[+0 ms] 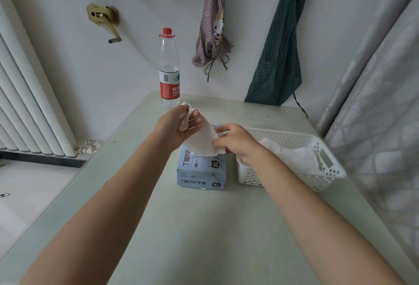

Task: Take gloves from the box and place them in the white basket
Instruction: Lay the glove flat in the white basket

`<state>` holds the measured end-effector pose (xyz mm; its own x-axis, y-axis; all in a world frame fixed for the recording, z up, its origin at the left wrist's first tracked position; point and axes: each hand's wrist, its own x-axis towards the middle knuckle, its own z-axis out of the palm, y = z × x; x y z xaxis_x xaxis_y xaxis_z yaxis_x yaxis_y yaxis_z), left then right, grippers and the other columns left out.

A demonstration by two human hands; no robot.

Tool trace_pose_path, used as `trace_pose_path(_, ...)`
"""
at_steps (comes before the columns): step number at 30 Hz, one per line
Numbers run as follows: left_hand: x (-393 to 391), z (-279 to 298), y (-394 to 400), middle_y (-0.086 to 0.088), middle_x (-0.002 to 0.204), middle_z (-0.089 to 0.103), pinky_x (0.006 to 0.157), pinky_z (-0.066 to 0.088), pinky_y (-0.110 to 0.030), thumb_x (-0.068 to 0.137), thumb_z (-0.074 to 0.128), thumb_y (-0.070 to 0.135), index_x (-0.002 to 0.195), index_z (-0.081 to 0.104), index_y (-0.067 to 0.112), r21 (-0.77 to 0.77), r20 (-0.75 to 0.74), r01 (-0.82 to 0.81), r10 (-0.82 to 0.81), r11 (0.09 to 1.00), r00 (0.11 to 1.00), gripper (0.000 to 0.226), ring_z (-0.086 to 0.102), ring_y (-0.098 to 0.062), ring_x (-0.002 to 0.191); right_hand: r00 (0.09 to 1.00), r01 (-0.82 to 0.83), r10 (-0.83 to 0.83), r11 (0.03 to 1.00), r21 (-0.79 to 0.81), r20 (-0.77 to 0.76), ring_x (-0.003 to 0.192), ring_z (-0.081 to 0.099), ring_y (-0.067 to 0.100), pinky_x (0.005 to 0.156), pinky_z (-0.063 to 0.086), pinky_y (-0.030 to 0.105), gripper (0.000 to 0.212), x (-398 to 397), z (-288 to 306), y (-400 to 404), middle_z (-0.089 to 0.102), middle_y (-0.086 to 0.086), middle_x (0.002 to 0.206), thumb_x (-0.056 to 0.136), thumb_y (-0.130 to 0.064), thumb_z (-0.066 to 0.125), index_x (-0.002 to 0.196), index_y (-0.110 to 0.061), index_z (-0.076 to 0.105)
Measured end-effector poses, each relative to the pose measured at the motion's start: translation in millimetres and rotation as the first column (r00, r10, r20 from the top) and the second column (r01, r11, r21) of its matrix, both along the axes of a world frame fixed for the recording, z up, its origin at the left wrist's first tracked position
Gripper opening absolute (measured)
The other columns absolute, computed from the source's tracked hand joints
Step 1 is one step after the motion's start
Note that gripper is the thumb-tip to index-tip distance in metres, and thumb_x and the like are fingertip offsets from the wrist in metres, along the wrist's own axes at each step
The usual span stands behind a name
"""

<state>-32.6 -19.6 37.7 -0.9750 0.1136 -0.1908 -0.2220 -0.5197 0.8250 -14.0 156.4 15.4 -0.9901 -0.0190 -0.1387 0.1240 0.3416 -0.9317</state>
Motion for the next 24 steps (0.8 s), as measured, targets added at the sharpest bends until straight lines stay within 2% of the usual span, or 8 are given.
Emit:
trace_pose_path(3,-1.7,-0.3,-2.6,-0.004,0.071,0.061,0.062,0.052,-0.028,0.093,0.058,0.023,0.091,0.061,0.01,-0.329,0.054,-0.174,0.203,0.928,0.978,0.013,0.058,-0.014,0.059,0.996,0.068,-0.064,0.995,0.068,-0.066,0.093,0.065,0.023,0.085,0.056,0.038,0.013,2.0,12.6,9.3,0.069,0.008,0.097,0.083,-0.003,0.066,0.094,-0.01,0.07)
trace_pose_path(6,-3.5,-2.6,-7.2,-0.005,0.071,0.059,0.061,0.047,-0.027,0.087,0.062,0.022,0.081,0.062,0.011,-0.525,0.037,-0.211,0.27,0.825,0.962,0.013,0.055,-0.015,0.06,0.973,0.141,-0.143,0.99,-0.023,-0.181,0.081,0.063,0.017,0.075,0.054,0.031,0.005,1.8,31.0,17.9,0.069,0.002,0.087,0.086,-0.011,0.067,0.088,-0.013,0.072)
trace_pose_path(9,-2.8,-5.1,-6.0,-0.01,0.079,0.058,0.064,0.047,-0.03,0.08,0.069,0.015,0.08,0.06,0.009,-0.668,0.017,-0.144,0.209,0.73,0.978,0.011,0.054,-0.021,0.066,0.932,0.199,-0.229,0.971,-0.131,-0.282,0.072,0.056,0.021,0.067,0.044,0.032,0.025,-0.4,47.2,18.9,0.061,0.01,0.078,0.083,-0.021,0.066,0.091,0.002,0.07)
trace_pose_path(11,0.7,-4.1,1.4,-0.008,0.086,0.058,0.064,0.043,-0.027,0.078,0.072,0.01,0.086,0.058,0.011,-0.682,-0.103,-0.222,0.209,0.697,0.973,0.016,0.052,-0.02,0.071,0.915,0.188,-0.221,0.974,-0.128,-0.339,0.067,0.05,0.02,0.063,0.038,0.031,0.038,1.1,57.2,15.8,0.053,0.01,0.075,0.086,-0.025,0.064,0.096,0.012,0.062)
trace_pose_path(13,5.9,1.6,8.2,-0.004,0.095,0.063,0.069,0.043,-0.025,0.081,0.071,0.013,0.1,0.059,0.016,-0.533,-0.267,-0.305,0.185,0.789,0.946,0.022,0.059,-0.016,0.079,0.897,0.166,-0.172,0.985,-0.05,-0.407,0.059,0.039,0.017,0.056,0.029,0.025,0.04,1.0,66.1,11.8,0.042,0.007,0.064,0.09,-0.025,0.062,0.077,0.012,0.055)
trace_pose_path(15,11.3,11.8,15.6,-0.002,0.105,0.069,0.084,0.047,-0.029,0.083,0.07,0.024,0.11,0.062,0.022,-0.452,-0.397,-0.188,-0.007,0.872,0.918,0.028,0.065,-0.016,0.097,0.872,0.147,-0.097,0.987,0.069,-0.479,0.05,0.027,0.012,0.047,0.021,0.025,0.043,1.7,74.0,8.2,0.028,-0.001,0.055,0.094,-0.027,0.06,0.06,-0.009,0.04)
trace_pose_path(17,16.2,21.4,23.8,0.001,0.11,0.071,0.092,0.049,-0.032,0.085,0.071,0.028,0.118,0.062,0.025,-0.526,-0.433,-0.029,-0.238,0.85,0.869,0.035,0.066,-0.014,0.105,0.85,0.131,-0.017,0.975,0.18,-0.526,0.049,0.024,0.01,0.044,0.019,0.023,0.042,2.0,79.7,5.4,0.025,-0.004,0.054,0.095,-0.029,0.059,0.062,-0.014,0.038)
trace_pose_path(24,15.3,24.2,49.8,-0.005,0.089,0.071,0.068,0.052,-0.025,0.086,0.061,0.01,0.099,0.068,0.012,-0.668,-0.412,-0.17,-0.17,0.724,0.895,0.015,0.066,-0.018,0.078,0.757,0.228,0.062,0.908,0.352,-0.65,0.051,0.023,0.011,0.048,0.017,0.027,0.051,6.4,98.7,17.1,0.024,-0.005,0.054,0.096,-0.029,0.057,0.058,-0.019,0.024)
